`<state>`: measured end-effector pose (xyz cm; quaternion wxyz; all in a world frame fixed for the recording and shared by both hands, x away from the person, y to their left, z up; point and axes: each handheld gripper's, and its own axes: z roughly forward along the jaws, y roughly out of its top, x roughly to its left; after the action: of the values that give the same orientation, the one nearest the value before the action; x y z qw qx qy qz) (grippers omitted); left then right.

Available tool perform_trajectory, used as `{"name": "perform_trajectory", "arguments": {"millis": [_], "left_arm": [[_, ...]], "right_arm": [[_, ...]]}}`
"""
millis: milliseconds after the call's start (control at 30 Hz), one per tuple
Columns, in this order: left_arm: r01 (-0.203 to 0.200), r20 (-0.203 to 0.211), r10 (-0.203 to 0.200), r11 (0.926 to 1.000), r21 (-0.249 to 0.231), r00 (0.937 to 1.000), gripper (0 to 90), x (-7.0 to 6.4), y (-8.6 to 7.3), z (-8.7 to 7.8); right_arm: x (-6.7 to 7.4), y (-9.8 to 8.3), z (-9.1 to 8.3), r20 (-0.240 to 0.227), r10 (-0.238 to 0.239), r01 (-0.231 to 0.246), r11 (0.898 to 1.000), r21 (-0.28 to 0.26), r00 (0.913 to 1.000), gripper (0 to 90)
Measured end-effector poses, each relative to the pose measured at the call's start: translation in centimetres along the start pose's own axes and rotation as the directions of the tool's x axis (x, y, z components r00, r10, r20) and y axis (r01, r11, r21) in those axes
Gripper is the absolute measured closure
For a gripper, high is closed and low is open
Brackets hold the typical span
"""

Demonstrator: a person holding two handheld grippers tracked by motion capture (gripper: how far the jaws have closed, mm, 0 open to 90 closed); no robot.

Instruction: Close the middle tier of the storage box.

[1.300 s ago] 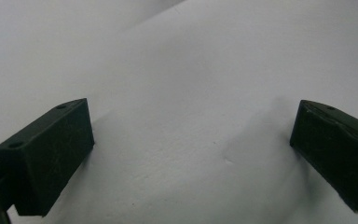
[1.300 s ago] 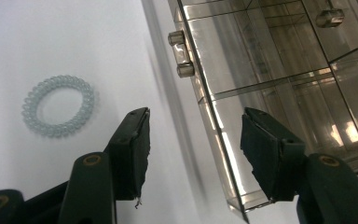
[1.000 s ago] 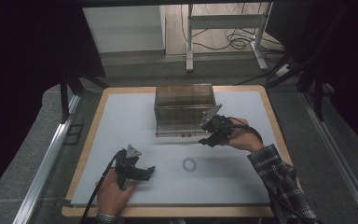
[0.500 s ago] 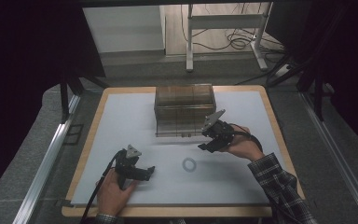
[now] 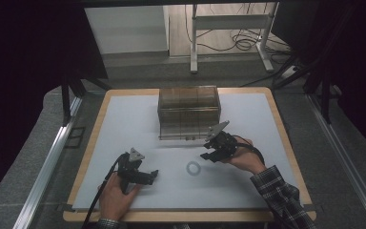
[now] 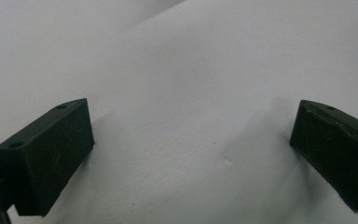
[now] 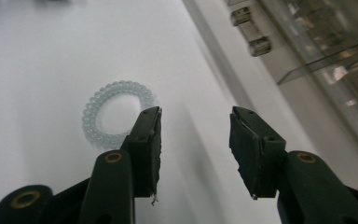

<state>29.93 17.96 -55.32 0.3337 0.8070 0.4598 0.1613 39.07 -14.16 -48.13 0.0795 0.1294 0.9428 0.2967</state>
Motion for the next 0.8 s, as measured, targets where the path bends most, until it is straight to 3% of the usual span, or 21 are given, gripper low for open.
{"name": "perform_trajectory", "arguments": {"millis": [400,800], "left_arm": [[0.003,-0.001,-0.003,1.0000,-0.001,1.0000,0.0,0.0,0.0,0.0],[-0.004,0.000,0.004,1.0000,0.002,1.0000,0.0,0.0,0.0,0.0]], "right_arm": [[1.5,-0.4,1.2,-0.042,0.019,-0.021,0.999,-0.034,0.9989,67.9],[2.5,-0.4,2.6,-0.058,0.013,-0.016,0.999,-0.043,0.9982,73.2]]}}
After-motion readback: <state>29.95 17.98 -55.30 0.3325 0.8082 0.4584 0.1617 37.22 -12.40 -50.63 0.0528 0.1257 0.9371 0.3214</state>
